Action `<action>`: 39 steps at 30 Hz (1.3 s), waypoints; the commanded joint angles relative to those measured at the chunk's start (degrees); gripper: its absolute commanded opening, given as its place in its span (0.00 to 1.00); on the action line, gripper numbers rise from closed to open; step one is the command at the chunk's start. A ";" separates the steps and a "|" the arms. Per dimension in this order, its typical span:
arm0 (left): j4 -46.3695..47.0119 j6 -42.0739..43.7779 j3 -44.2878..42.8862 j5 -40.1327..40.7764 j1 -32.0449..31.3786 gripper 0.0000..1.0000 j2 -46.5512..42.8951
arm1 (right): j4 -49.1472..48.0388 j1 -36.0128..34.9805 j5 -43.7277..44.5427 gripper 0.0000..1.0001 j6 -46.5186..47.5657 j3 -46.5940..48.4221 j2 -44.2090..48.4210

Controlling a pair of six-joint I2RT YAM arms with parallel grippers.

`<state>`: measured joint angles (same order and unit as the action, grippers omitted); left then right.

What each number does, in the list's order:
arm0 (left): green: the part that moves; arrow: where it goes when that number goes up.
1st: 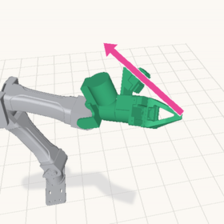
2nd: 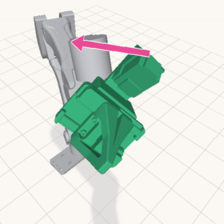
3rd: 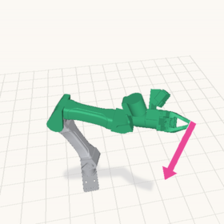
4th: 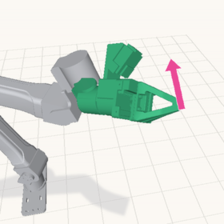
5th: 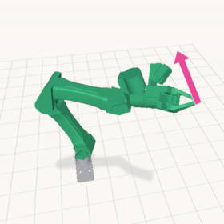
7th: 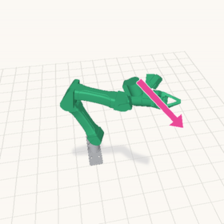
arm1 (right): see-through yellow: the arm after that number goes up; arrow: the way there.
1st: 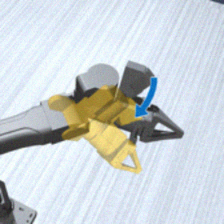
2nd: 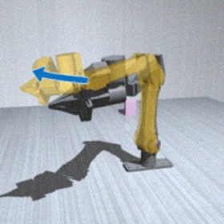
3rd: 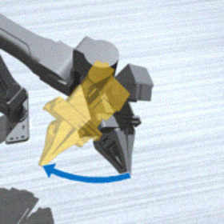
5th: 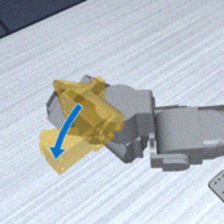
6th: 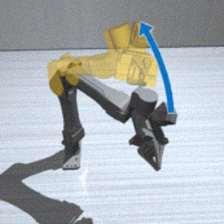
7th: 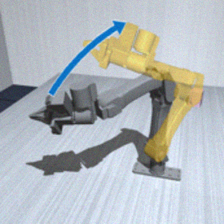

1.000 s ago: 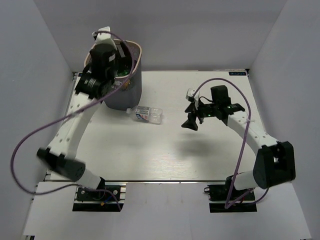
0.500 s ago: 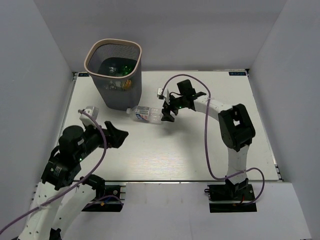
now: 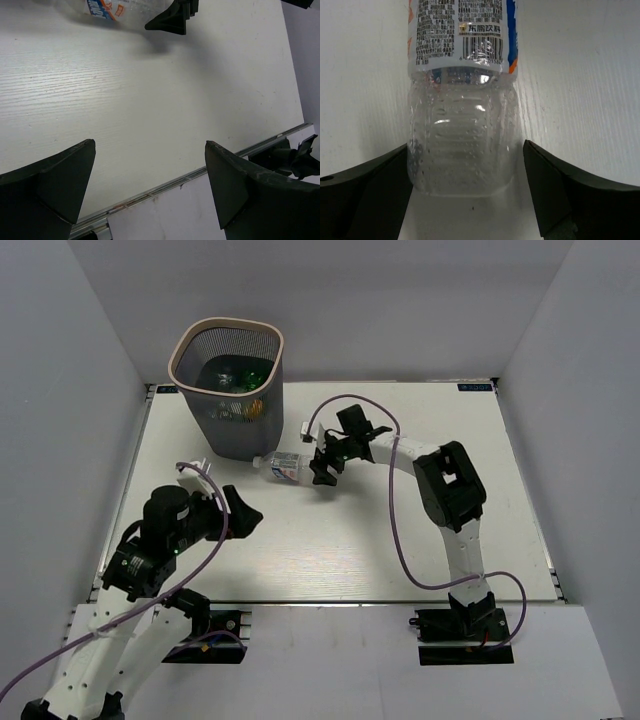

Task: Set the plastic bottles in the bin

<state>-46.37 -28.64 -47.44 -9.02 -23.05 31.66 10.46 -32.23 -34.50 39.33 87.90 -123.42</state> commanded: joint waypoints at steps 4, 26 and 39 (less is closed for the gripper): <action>2.86 -0.97 4.28 -1.36 -0.24 1.00 0.16 | -2.64 -1.26 -0.99 0.68 -3.03 4.03 -3.41; 8.57 -2.65 9.82 -0.21 -0.24 1.00 -4.33 | 14.25 1.56 -15.78 0.00 -2.05 1.03 38.33; 13.49 -0.98 10.88 -3.20 -0.77 1.00 0.60 | -0.43 -0.90 3.65 0.00 -20.96 46.64 6.45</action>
<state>-35.35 -30.85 -36.67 -10.94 -23.49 32.56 13.56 -32.14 -35.68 23.88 126.26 -112.51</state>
